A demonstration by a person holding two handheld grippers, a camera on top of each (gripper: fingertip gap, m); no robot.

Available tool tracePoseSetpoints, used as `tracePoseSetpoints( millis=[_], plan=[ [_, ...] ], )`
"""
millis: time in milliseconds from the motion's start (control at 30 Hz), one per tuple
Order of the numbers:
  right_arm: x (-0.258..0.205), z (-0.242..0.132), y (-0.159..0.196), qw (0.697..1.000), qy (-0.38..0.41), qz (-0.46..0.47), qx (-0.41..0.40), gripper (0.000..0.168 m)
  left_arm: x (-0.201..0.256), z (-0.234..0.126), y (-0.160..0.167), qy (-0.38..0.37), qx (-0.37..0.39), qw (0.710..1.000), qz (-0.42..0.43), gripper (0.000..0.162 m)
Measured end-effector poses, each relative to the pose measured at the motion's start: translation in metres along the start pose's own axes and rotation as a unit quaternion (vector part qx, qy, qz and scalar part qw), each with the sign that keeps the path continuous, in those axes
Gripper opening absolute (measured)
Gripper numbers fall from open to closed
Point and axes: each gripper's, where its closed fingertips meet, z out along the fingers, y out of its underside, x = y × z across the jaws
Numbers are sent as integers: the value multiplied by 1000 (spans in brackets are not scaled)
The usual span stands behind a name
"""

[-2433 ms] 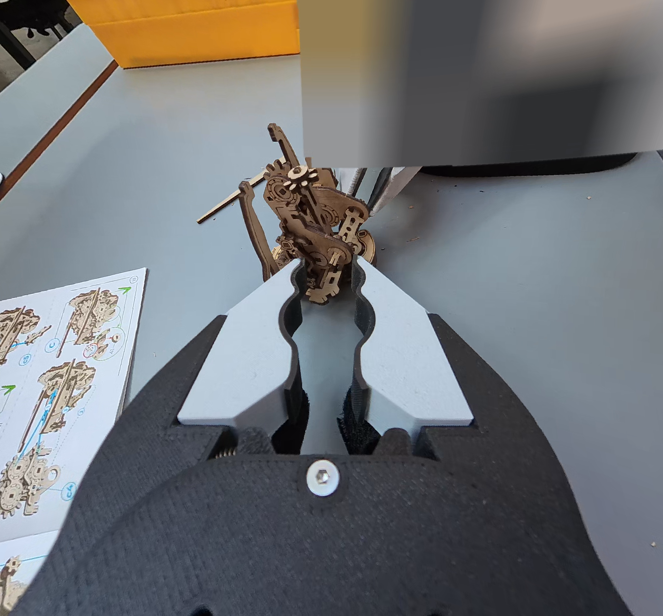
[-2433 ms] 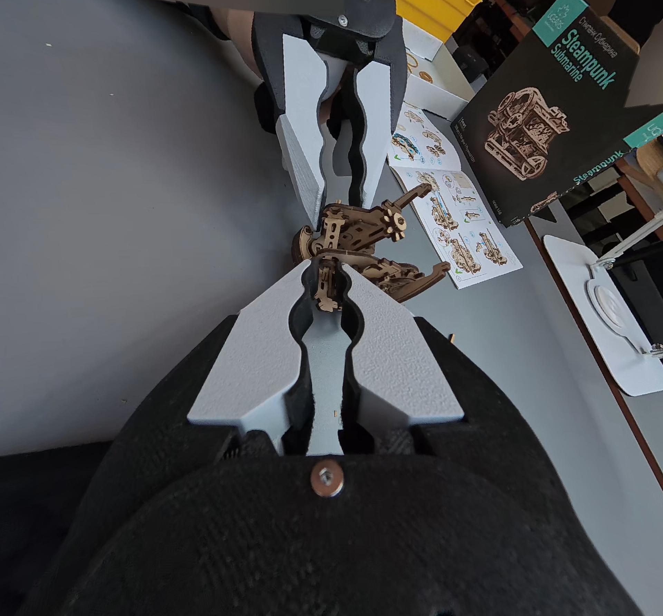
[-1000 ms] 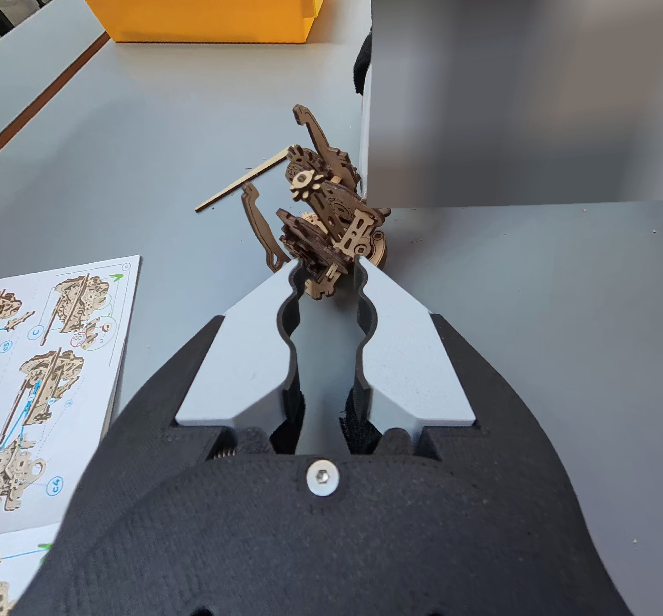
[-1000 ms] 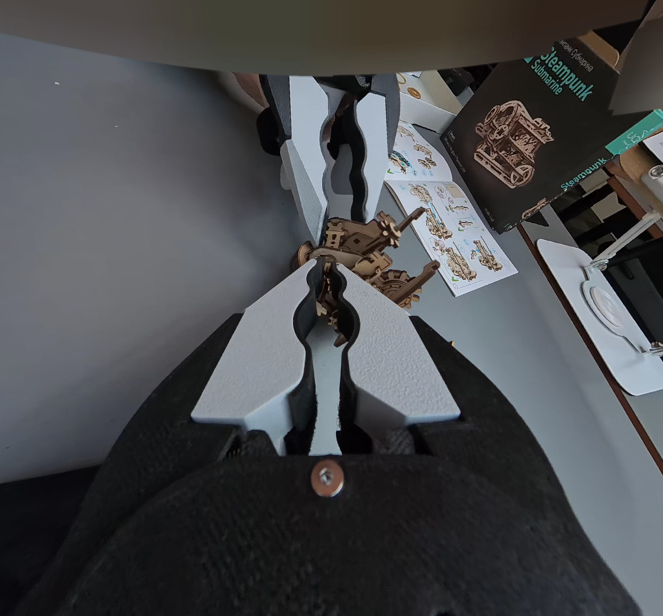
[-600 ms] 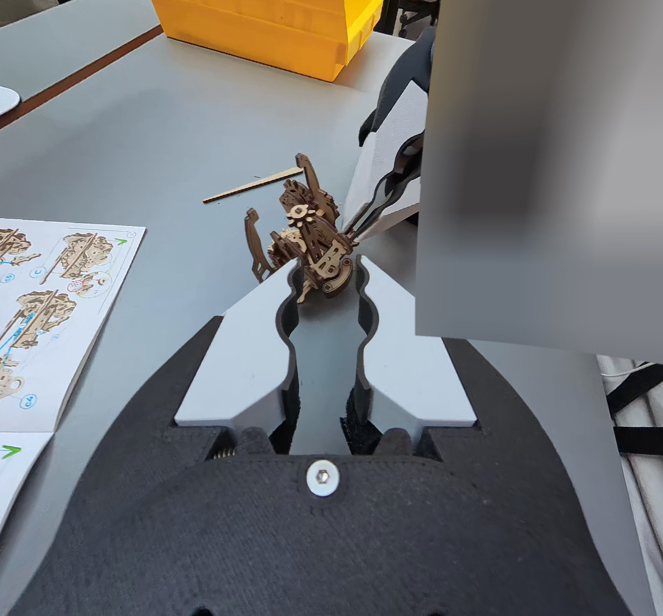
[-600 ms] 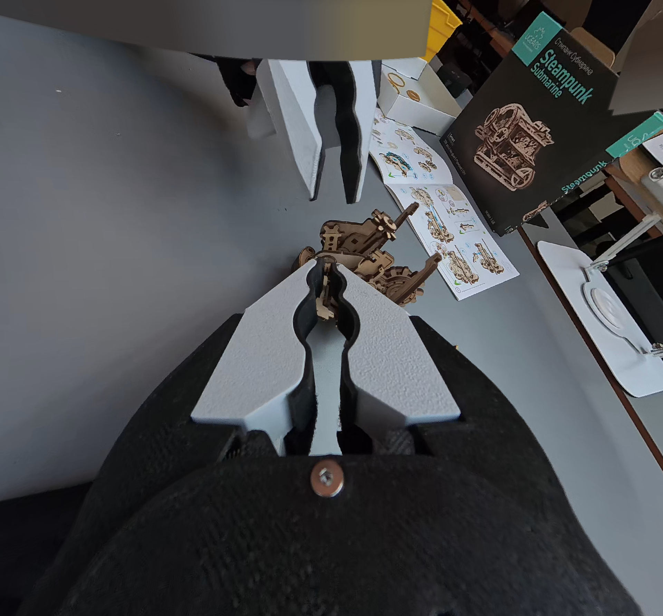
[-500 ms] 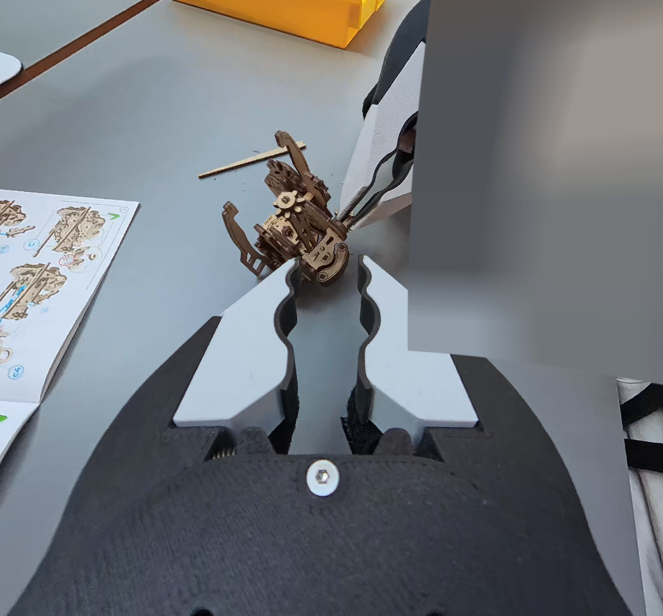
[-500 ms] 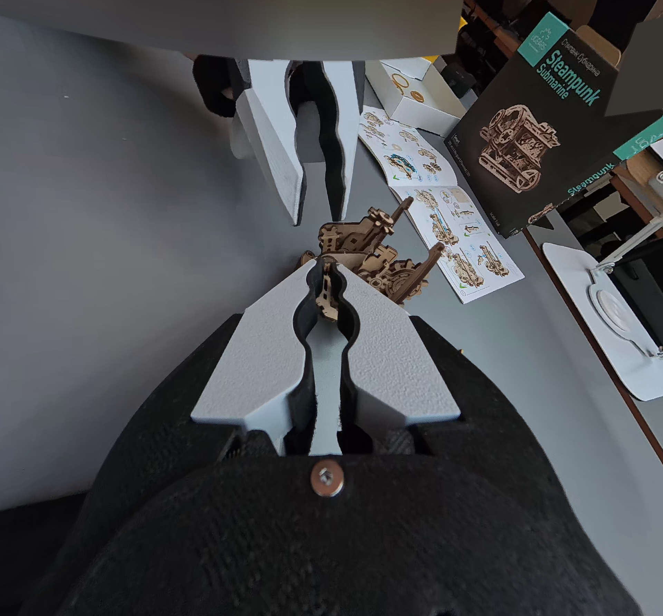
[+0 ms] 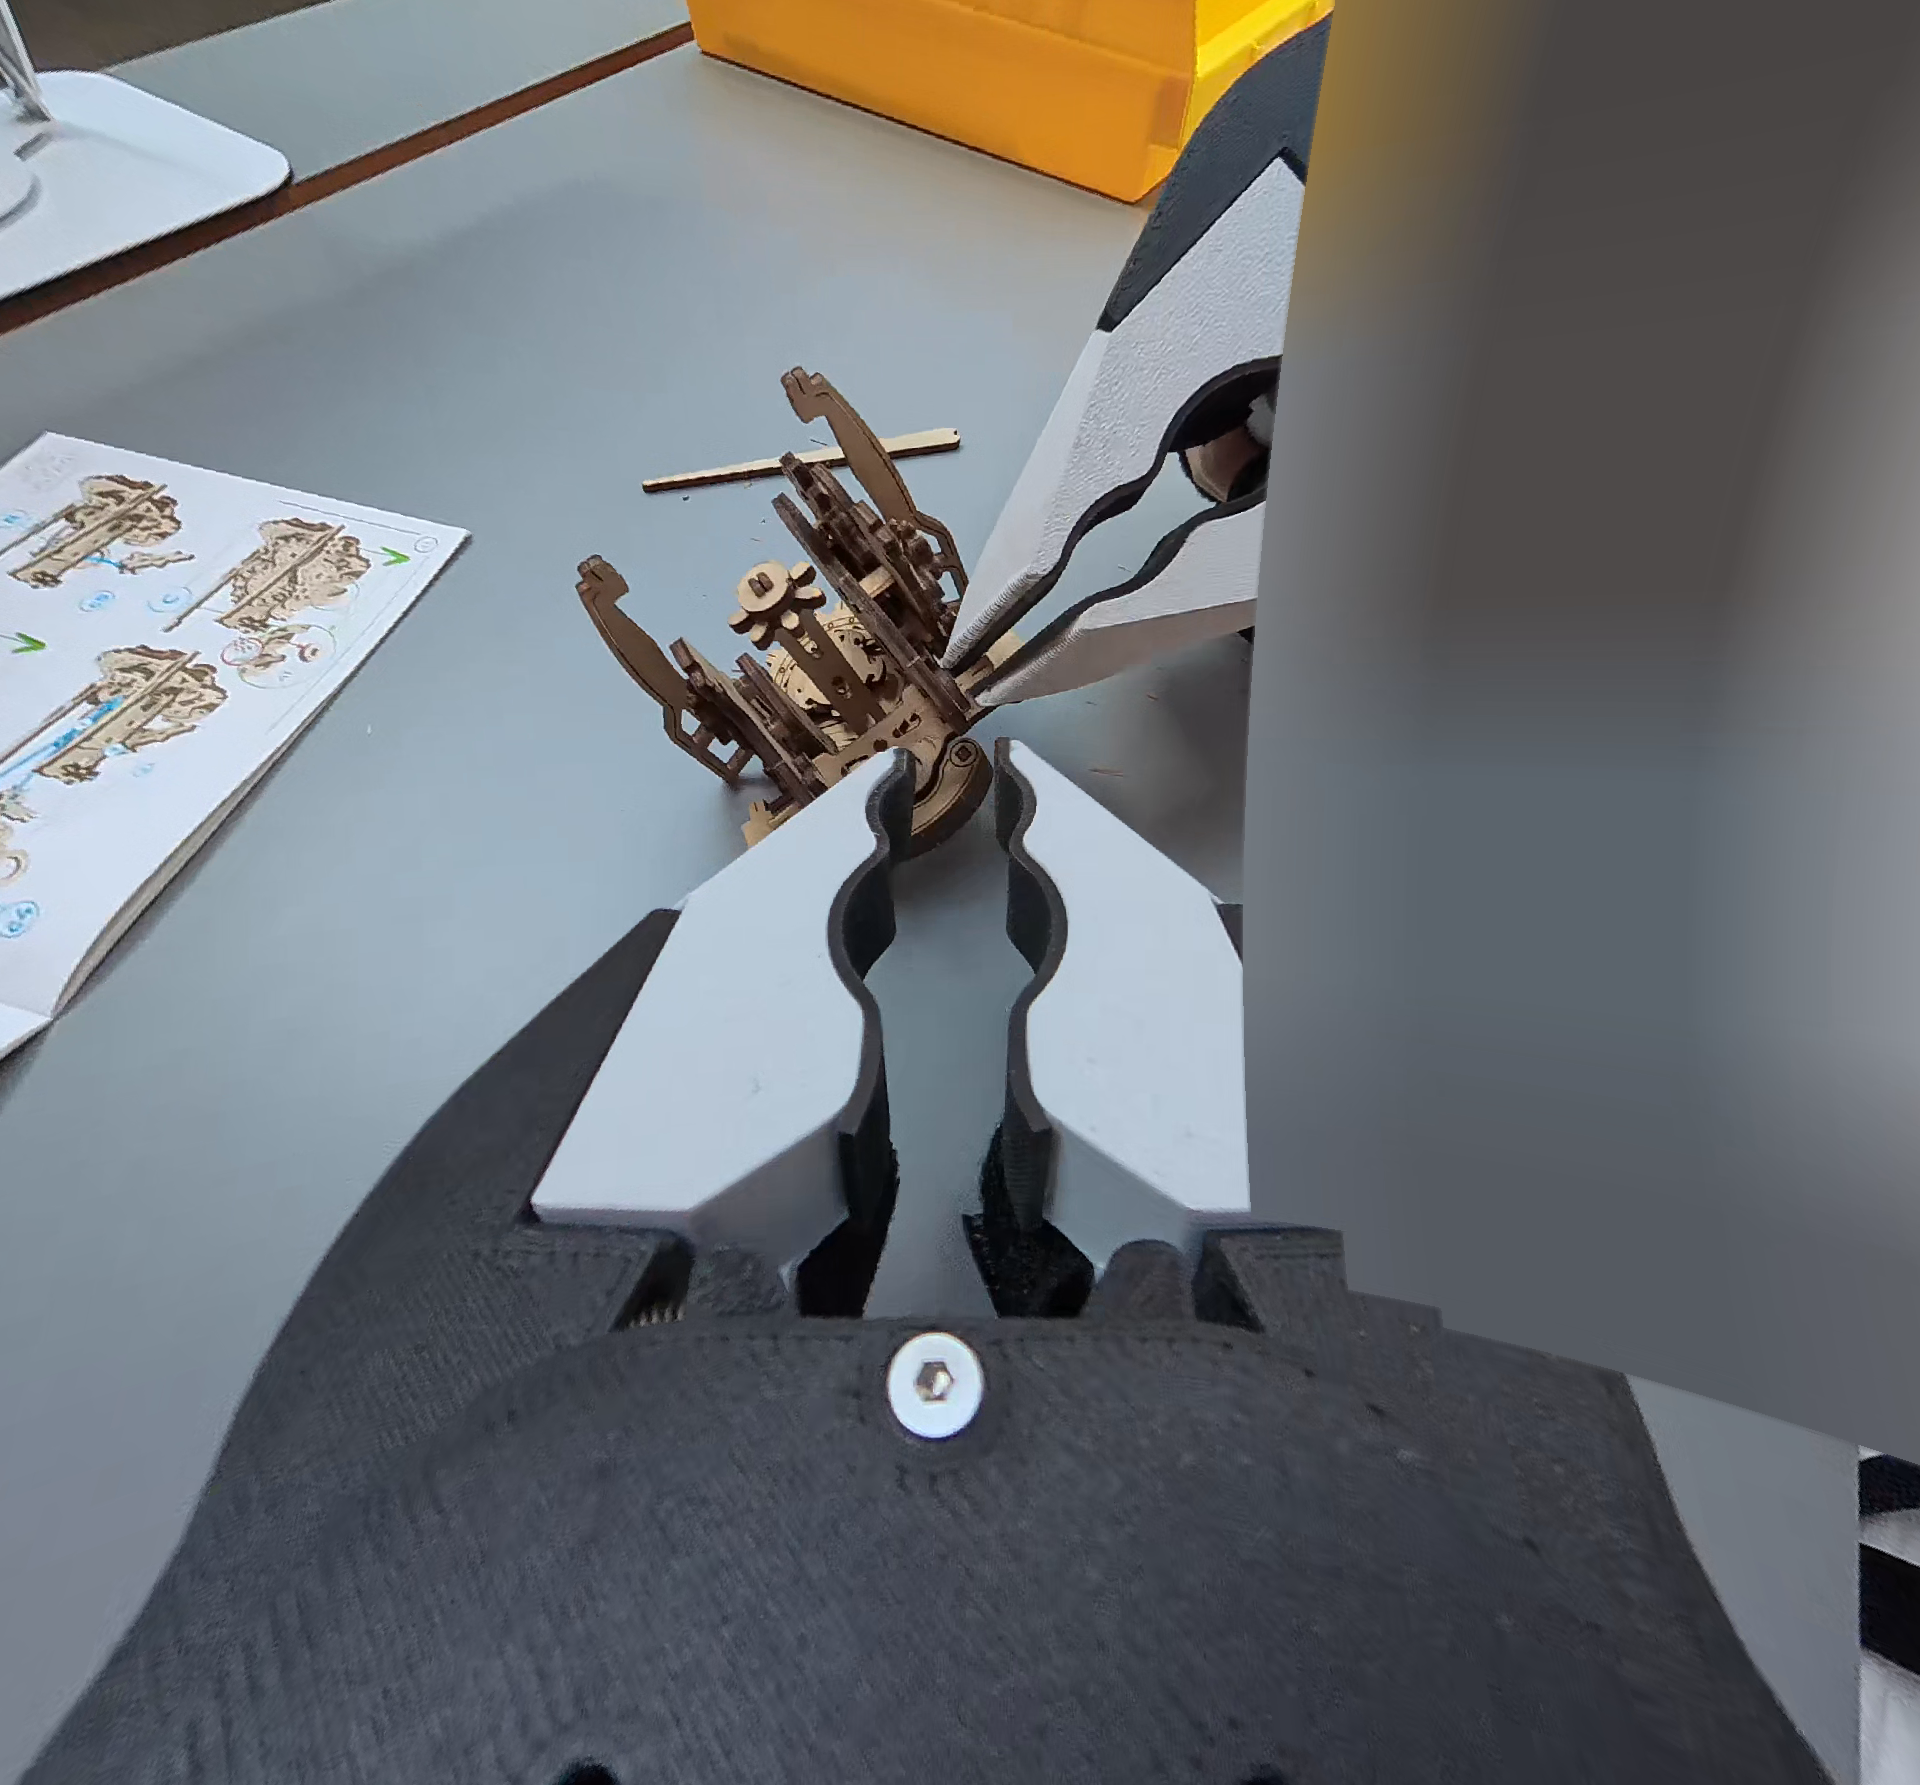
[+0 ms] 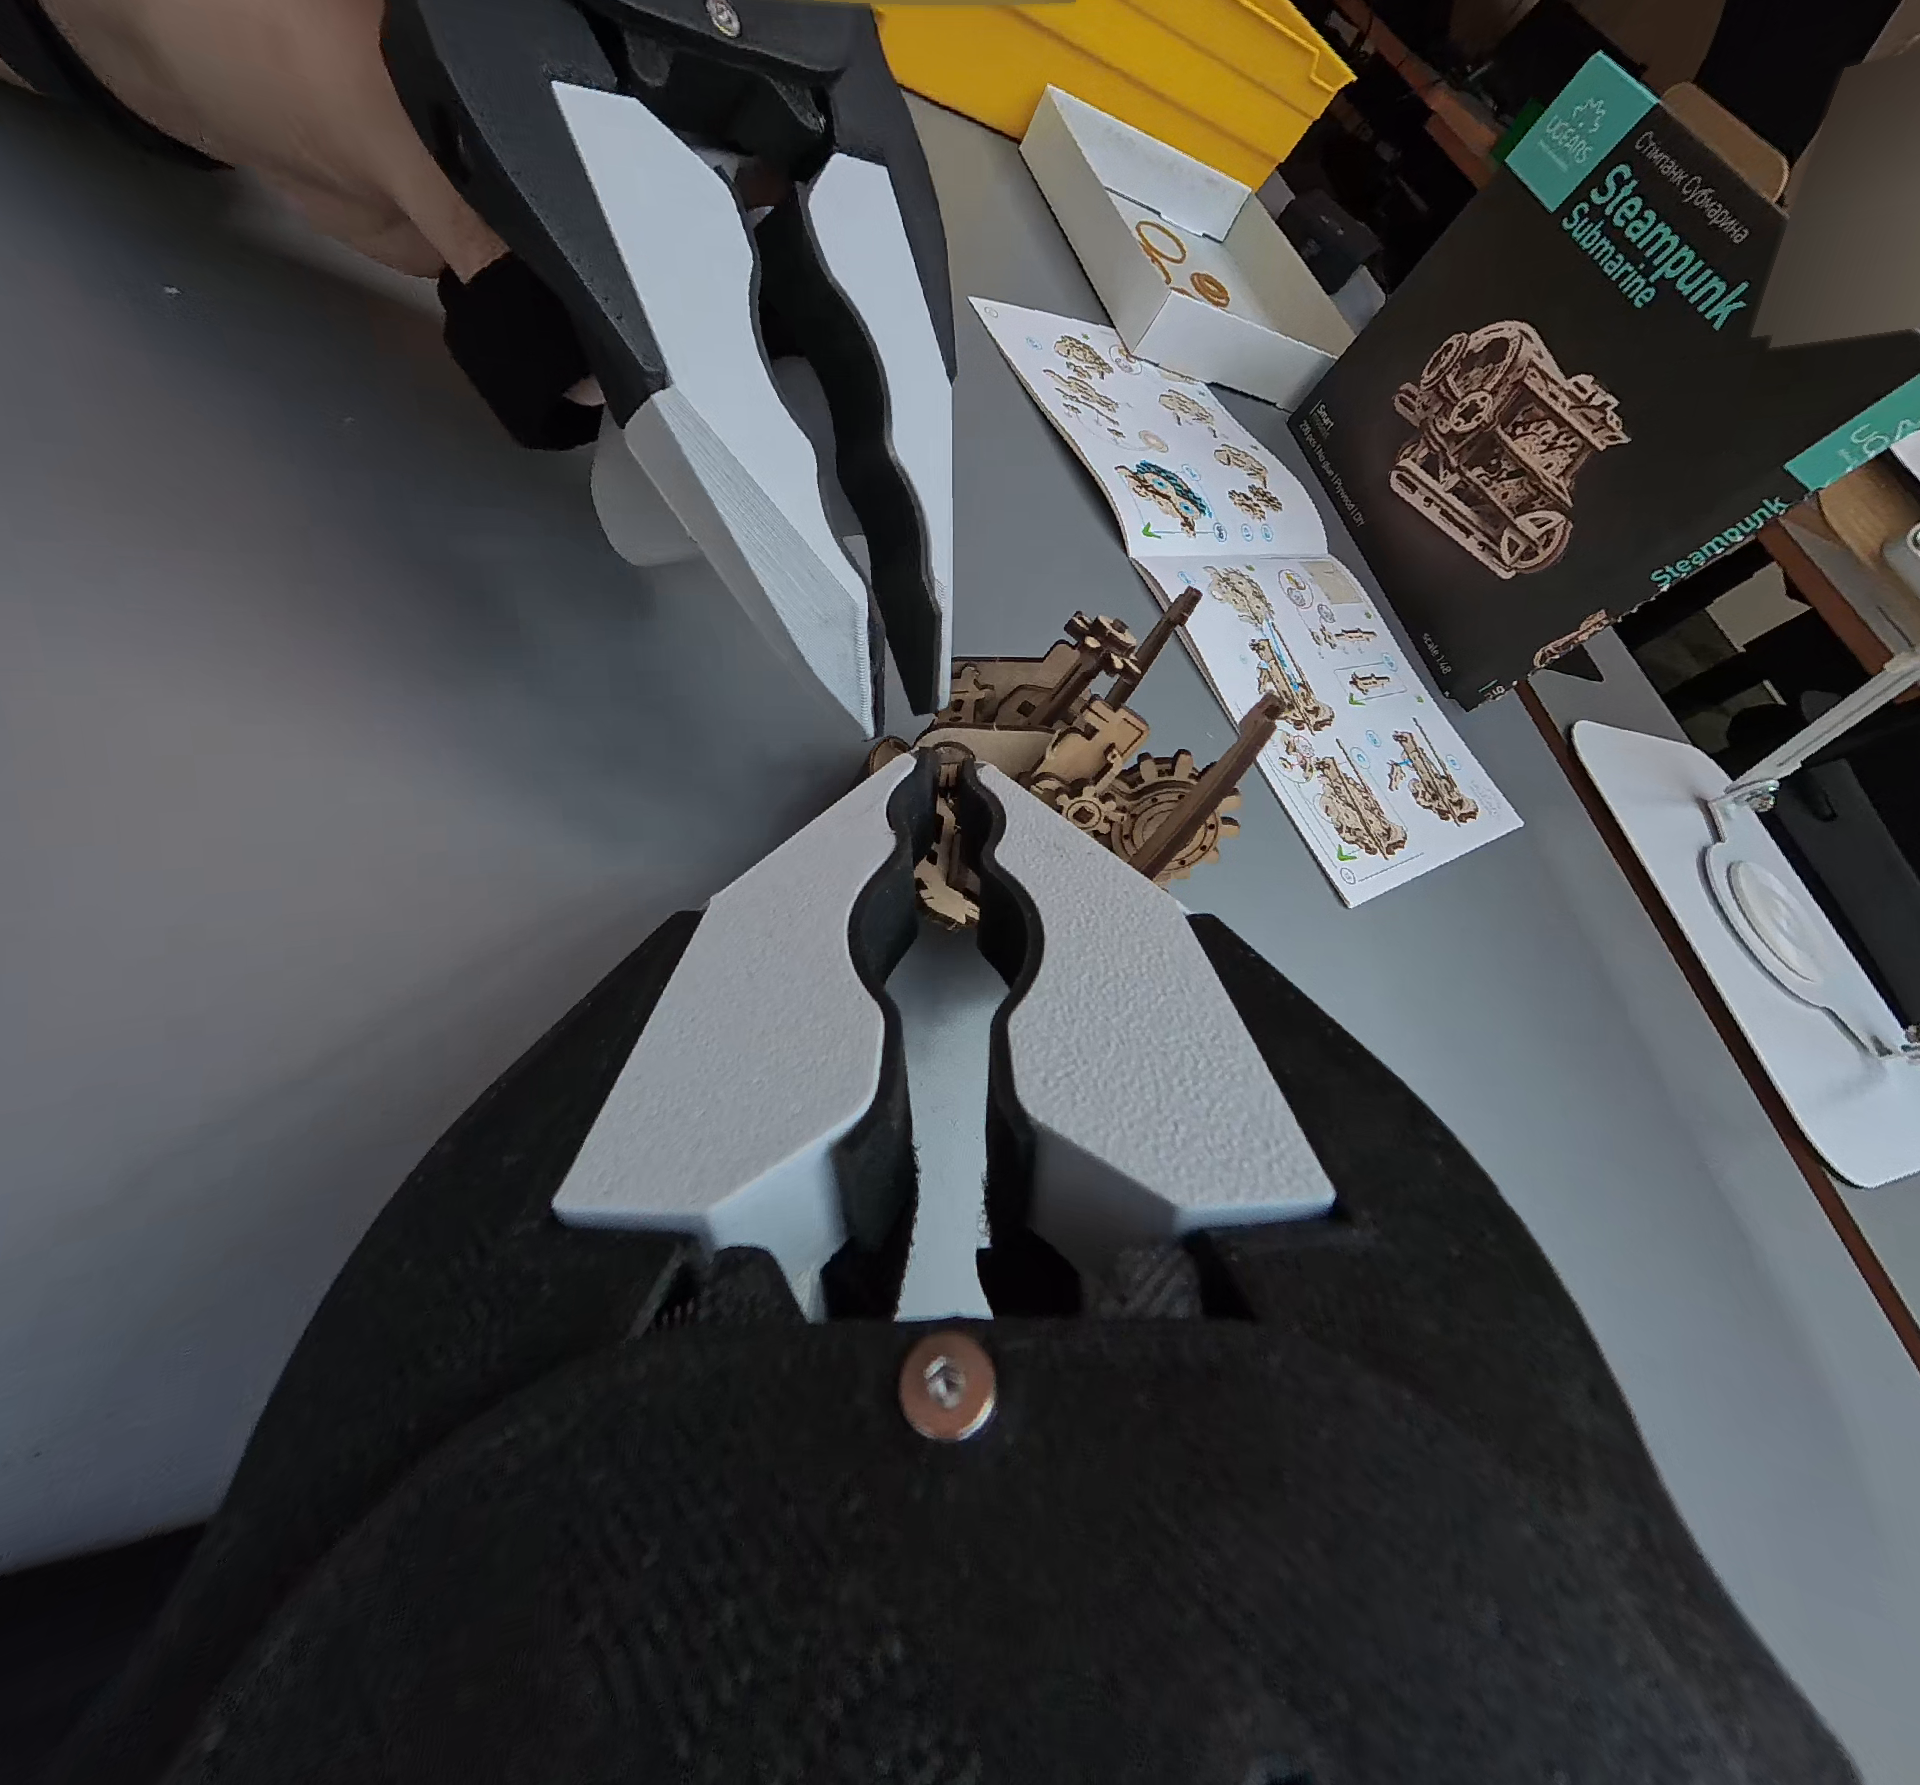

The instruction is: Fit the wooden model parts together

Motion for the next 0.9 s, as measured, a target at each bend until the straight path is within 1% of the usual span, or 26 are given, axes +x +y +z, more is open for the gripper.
tracePoseSetpoints(
  millis=[33, 200, 333, 433, 533, 633, 733, 900],
  plan=[
    [-1, 0, 0, 1000, -3, -1, 1, 1, 1, 1, 0, 1, 0, 1000, -9, 15],
    [-2, 2, -1, 1000, -1, -13, 2, 5, -4, 4, 1, -19, 5, 999, -35, 11],
    [-4, 2, -1, 1000, -2, -23, 1, 9, -4, 5, 0, -16, 10, 999, -50, 7],
    [-4, 3, 0, 1000, -1, -27, 0, 10, -3, 6, -1, -13, 11, 999, -47, 1],
    [-3, 4, 1, 1000, 2, -28, -2, 12, -4, 6, -1, -16, 13, 999, -49, 4],
    [-3, 5, 2, 999, 4, -32, -5, 15, -9, 6, -1, -30, 13, 998, -51, 13],
    [-5, 7, 1, 999, 4, -44, -4, 19, -13, 5, -2, -36, 13, 998, -51, 8],
    [-9, 9, 1, 998, 4, -67, -6, 25, -13, 5, -8, -41, 22, 998, -43, 6]
  ],
)
